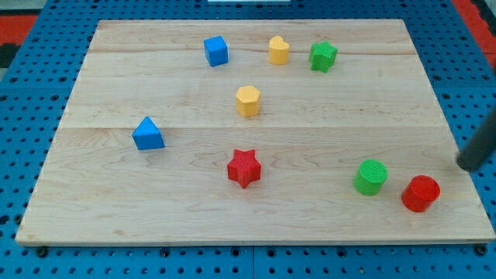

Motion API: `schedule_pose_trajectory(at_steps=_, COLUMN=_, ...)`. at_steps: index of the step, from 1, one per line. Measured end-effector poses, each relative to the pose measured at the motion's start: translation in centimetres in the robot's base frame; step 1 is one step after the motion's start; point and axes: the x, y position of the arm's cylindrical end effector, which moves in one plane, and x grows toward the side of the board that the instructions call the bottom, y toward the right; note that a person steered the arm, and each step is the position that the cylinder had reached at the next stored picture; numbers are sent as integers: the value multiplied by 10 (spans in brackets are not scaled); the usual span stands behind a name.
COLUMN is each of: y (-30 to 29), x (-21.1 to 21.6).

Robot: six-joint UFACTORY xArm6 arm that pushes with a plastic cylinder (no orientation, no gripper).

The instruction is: Move the red circle to the right of the green circle

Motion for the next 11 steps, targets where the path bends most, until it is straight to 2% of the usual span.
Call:
schedule_pose_trajectory(at_steps=1, y=-8, x=50)
schedule_pose_trajectory(at_steps=2, y=-68, x=53)
schedule_pose_trajectory(at_steps=3, y=-99, x=46)
schedule_pose_trajectory(at_steps=4, y=-99, x=15)
schedule_pose_trajectory(at_steps=6, y=-99, x=11)
schedule_pose_trajectory(at_steps=8, y=-102, x=78)
schedule_pose_trajectory(at_steps=10, y=-267, x=63)
schedule_pose_trajectory(at_steps=11, y=-344, x=31)
